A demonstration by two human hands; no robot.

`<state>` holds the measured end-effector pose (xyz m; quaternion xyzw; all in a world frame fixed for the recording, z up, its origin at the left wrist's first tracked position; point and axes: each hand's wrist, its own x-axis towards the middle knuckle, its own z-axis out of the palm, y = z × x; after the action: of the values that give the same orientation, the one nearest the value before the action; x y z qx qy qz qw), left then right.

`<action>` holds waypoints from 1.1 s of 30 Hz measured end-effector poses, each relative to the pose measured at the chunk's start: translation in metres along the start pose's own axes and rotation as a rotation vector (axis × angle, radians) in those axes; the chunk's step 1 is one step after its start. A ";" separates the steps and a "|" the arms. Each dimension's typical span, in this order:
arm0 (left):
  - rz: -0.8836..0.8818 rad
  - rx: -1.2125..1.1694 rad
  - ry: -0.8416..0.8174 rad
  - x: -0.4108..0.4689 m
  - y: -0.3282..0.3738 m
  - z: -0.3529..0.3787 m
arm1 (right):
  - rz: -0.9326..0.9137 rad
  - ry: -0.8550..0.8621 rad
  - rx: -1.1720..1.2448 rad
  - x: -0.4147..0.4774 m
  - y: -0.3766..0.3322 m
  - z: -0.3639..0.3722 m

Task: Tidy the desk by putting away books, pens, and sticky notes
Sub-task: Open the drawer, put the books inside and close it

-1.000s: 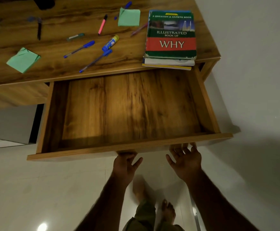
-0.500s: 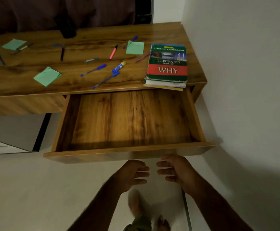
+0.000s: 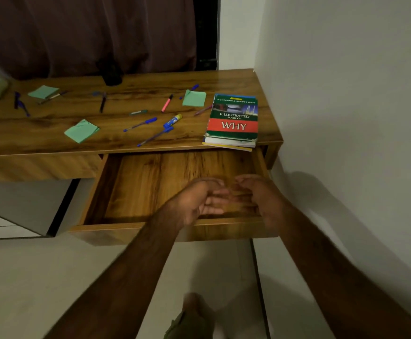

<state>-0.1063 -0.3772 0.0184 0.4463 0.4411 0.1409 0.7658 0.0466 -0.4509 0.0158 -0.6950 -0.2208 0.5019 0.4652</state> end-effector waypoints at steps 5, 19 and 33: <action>0.054 0.005 0.044 0.035 0.036 -0.003 | -0.045 0.047 0.021 0.039 -0.031 0.004; 0.132 0.530 0.466 0.220 0.123 -0.062 | -0.017 0.428 -0.271 0.234 -0.076 -0.012; 0.121 0.915 0.380 0.262 0.113 -0.071 | -0.010 0.570 -0.302 0.277 -0.050 -0.020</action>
<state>0.0068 -0.1147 -0.0494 0.7278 0.5626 0.0560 0.3882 0.1827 -0.2212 -0.0763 -0.8676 -0.1569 0.2463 0.4025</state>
